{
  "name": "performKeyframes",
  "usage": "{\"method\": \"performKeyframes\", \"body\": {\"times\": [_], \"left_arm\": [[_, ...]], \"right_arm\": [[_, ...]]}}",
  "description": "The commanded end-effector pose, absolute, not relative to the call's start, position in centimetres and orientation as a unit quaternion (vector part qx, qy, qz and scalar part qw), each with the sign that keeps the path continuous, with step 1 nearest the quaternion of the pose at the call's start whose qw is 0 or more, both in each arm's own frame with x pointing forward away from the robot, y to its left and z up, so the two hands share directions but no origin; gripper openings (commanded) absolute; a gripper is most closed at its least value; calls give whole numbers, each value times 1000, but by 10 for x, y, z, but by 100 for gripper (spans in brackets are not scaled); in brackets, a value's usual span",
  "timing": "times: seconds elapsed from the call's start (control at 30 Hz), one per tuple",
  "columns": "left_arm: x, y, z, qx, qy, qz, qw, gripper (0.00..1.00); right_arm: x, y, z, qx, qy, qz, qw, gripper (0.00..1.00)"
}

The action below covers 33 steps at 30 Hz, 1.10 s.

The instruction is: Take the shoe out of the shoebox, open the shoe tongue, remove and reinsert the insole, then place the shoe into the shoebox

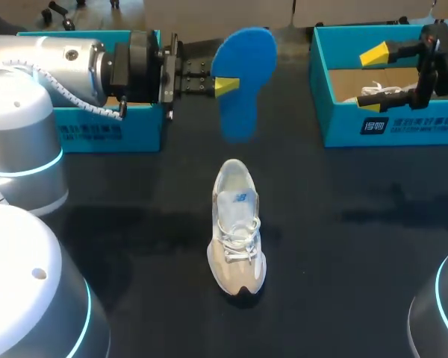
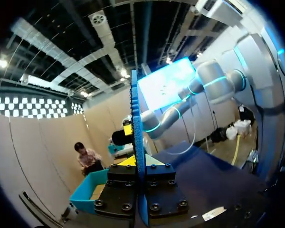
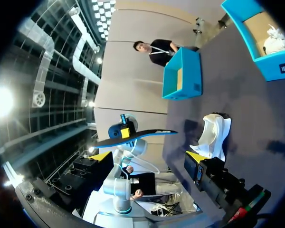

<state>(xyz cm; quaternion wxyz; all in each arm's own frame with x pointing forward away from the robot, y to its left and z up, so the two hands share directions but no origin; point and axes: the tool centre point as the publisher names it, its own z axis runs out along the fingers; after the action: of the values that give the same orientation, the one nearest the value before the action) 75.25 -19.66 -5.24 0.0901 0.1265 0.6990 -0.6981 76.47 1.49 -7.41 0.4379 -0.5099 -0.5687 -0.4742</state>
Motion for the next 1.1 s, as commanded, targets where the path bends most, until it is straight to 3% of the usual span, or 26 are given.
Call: {"method": "performKeyframes", "body": {"times": [0.03, 0.13, 0.8, 1.1], "left_arm": [[758, -205, -55, -236, 650, -700, -177, 0], [758, -206, -55, -272, 629, -700, -203, 0], [758, -206, -55, -272, 629, -700, -203, 0], [758, -207, -58, -350, 629, -623, -305, 0]], "right_arm": [[765, 16, -74, -510, -569, -474, 438, 100], [765, 16, -74, -510, -569, -474, 438, 100], [765, 16, -74, -510, -569, -474, 438, 100], [765, 16, -74, -510, -569, -474, 438, 100]]}}
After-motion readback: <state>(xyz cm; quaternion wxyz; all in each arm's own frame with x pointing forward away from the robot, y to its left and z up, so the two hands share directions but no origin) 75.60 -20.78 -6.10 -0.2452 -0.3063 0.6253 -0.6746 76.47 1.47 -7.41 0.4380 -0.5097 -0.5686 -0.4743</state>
